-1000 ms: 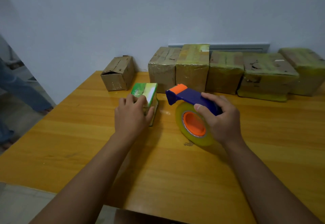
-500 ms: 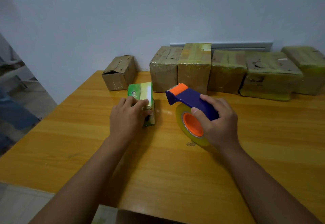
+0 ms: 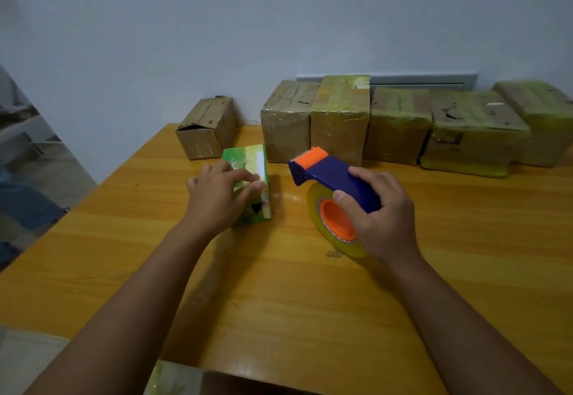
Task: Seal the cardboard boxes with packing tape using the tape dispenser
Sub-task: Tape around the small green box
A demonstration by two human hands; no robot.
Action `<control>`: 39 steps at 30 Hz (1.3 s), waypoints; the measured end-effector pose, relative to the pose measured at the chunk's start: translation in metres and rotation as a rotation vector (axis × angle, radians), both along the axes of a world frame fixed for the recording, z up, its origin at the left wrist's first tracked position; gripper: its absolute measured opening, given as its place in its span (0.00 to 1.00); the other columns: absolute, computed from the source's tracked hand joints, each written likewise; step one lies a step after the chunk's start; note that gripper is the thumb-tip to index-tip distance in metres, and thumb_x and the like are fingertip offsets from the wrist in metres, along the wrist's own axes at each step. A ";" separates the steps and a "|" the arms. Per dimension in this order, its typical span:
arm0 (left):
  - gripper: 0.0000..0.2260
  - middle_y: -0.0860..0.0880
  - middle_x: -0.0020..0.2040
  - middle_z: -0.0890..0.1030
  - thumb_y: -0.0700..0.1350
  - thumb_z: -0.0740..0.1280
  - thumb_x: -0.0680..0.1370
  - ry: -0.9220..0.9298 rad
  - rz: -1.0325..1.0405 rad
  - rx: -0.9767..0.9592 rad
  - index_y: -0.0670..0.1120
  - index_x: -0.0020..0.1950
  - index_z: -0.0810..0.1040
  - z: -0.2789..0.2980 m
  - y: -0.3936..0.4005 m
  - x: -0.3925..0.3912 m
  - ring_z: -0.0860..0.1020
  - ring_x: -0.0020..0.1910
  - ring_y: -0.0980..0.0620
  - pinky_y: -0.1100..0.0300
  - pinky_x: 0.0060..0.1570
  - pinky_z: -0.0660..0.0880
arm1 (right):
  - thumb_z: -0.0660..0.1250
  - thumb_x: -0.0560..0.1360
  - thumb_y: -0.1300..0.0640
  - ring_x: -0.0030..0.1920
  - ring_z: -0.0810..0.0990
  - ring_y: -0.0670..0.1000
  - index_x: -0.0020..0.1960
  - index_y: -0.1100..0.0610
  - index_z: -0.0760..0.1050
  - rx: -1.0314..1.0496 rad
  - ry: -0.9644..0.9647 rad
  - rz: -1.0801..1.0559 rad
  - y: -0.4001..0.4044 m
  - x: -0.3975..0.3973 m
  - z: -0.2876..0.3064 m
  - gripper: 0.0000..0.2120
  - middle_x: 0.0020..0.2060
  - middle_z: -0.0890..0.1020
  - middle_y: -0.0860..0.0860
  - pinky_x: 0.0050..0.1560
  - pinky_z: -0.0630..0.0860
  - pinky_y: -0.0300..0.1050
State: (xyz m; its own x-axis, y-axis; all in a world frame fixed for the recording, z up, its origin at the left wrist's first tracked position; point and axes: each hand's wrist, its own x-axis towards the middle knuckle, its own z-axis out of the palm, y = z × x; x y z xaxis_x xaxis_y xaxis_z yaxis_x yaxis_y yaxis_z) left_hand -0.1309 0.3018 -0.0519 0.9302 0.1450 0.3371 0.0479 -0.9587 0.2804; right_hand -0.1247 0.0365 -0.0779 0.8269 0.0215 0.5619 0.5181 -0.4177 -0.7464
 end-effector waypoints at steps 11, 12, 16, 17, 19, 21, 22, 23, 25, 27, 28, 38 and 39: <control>0.22 0.47 0.45 0.75 0.63 0.62 0.75 -0.281 -0.119 0.121 0.49 0.56 0.82 -0.026 0.003 0.000 0.69 0.45 0.47 0.54 0.41 0.67 | 0.63 0.69 0.34 0.54 0.76 0.46 0.66 0.52 0.75 -0.013 -0.004 -0.002 0.000 0.000 0.000 0.32 0.57 0.75 0.49 0.42 0.72 0.26; 0.21 0.47 0.45 0.76 0.62 0.62 0.75 -0.300 -0.124 0.127 0.49 0.56 0.82 -0.027 0.003 0.000 0.69 0.44 0.47 0.54 0.41 0.68 | 0.63 0.69 0.34 0.54 0.76 0.46 0.66 0.52 0.75 -0.013 -0.006 -0.003 0.000 0.000 0.000 0.32 0.57 0.75 0.49 0.42 0.72 0.26; 0.20 0.46 0.45 0.76 0.60 0.64 0.75 -0.335 -0.151 0.138 0.49 0.58 0.82 -0.032 0.008 -0.001 0.69 0.44 0.46 0.53 0.41 0.68 | 0.63 0.69 0.35 0.54 0.75 0.45 0.65 0.53 0.75 -0.017 -0.012 -0.004 0.001 0.000 0.000 0.31 0.57 0.75 0.50 0.43 0.71 0.24; 0.20 0.46 0.44 0.75 0.60 0.64 0.75 -0.349 -0.151 0.147 0.48 0.57 0.82 -0.032 0.007 -0.001 0.69 0.43 0.46 0.53 0.40 0.68 | 0.63 0.69 0.35 0.53 0.75 0.45 0.65 0.53 0.75 -0.016 -0.012 -0.004 0.001 0.000 0.000 0.31 0.57 0.75 0.49 0.43 0.71 0.24; 0.18 0.45 0.42 0.75 0.58 0.65 0.76 -0.383 -0.148 0.177 0.46 0.55 0.82 -0.032 0.004 0.000 0.68 0.42 0.46 0.54 0.39 0.67 | 0.63 0.69 0.35 0.53 0.75 0.45 0.65 0.53 0.75 -0.021 -0.013 -0.009 0.001 0.000 0.000 0.31 0.57 0.75 0.49 0.43 0.71 0.25; 0.16 0.45 0.41 0.74 0.57 0.66 0.76 -0.417 -0.151 0.201 0.45 0.53 0.83 -0.030 -0.005 -0.001 0.66 0.40 0.47 0.55 0.38 0.65 | 0.63 0.69 0.35 0.53 0.75 0.45 0.65 0.53 0.75 -0.025 -0.019 -0.011 0.000 0.000 0.000 0.31 0.56 0.75 0.48 0.42 0.71 0.24; 0.17 0.45 0.41 0.74 0.57 0.66 0.76 -0.418 -0.161 0.197 0.46 0.53 0.83 -0.029 -0.011 -0.003 0.67 0.40 0.47 0.55 0.38 0.65 | 0.63 0.69 0.35 0.53 0.75 0.45 0.65 0.53 0.75 -0.026 -0.023 -0.012 0.000 0.000 0.000 0.31 0.56 0.74 0.47 0.42 0.71 0.24; 0.18 0.45 0.41 0.75 0.58 0.65 0.76 -0.401 -0.172 0.179 0.46 0.54 0.83 -0.029 -0.016 -0.005 0.68 0.41 0.47 0.54 0.38 0.67 | 0.64 0.70 0.35 0.53 0.74 0.44 0.65 0.53 0.75 -0.025 -0.025 -0.012 0.000 0.000 -0.001 0.31 0.56 0.74 0.47 0.43 0.71 0.24; 0.22 0.47 0.45 0.77 0.61 0.63 0.75 -0.340 -0.181 0.117 0.47 0.59 0.81 -0.027 -0.022 -0.010 0.71 0.44 0.47 0.52 0.41 0.70 | 0.64 0.70 0.36 0.52 0.74 0.43 0.65 0.53 0.76 -0.017 -0.027 -0.015 0.000 0.000 -0.001 0.30 0.55 0.73 0.46 0.44 0.71 0.24; 0.22 0.48 0.48 0.78 0.61 0.61 0.77 -0.314 -0.198 0.032 0.47 0.60 0.80 -0.026 -0.019 -0.013 0.71 0.48 0.49 0.53 0.43 0.71 | 0.64 0.70 0.36 0.52 0.74 0.43 0.65 0.53 0.76 -0.011 -0.027 -0.012 0.000 0.000 -0.001 0.30 0.55 0.74 0.47 0.44 0.71 0.25; 0.21 0.49 0.48 0.78 0.60 0.60 0.78 -0.325 -0.223 -0.002 0.46 0.58 0.81 -0.025 -0.016 -0.013 0.70 0.48 0.51 0.54 0.42 0.71 | 0.64 0.70 0.36 0.52 0.74 0.43 0.65 0.53 0.76 -0.011 -0.025 -0.010 0.000 0.000 -0.001 0.30 0.55 0.74 0.47 0.44 0.72 0.25; 0.17 0.44 0.49 0.76 0.52 0.61 0.79 -0.347 -0.334 0.086 0.44 0.61 0.80 -0.032 -0.008 -0.014 0.74 0.55 0.42 0.49 0.50 0.73 | 0.64 0.70 0.35 0.53 0.75 0.44 0.65 0.52 0.75 -0.009 -0.022 -0.015 0.000 -0.001 -0.001 0.30 0.56 0.74 0.46 0.43 0.72 0.28; 0.17 0.44 0.48 0.76 0.52 0.61 0.79 -0.344 -0.317 0.071 0.44 0.61 0.80 -0.033 -0.009 -0.015 0.75 0.53 0.42 0.50 0.46 0.75 | 0.64 0.70 0.35 0.53 0.75 0.44 0.65 0.52 0.75 -0.008 -0.023 -0.016 0.000 -0.001 -0.001 0.30 0.56 0.73 0.46 0.43 0.72 0.27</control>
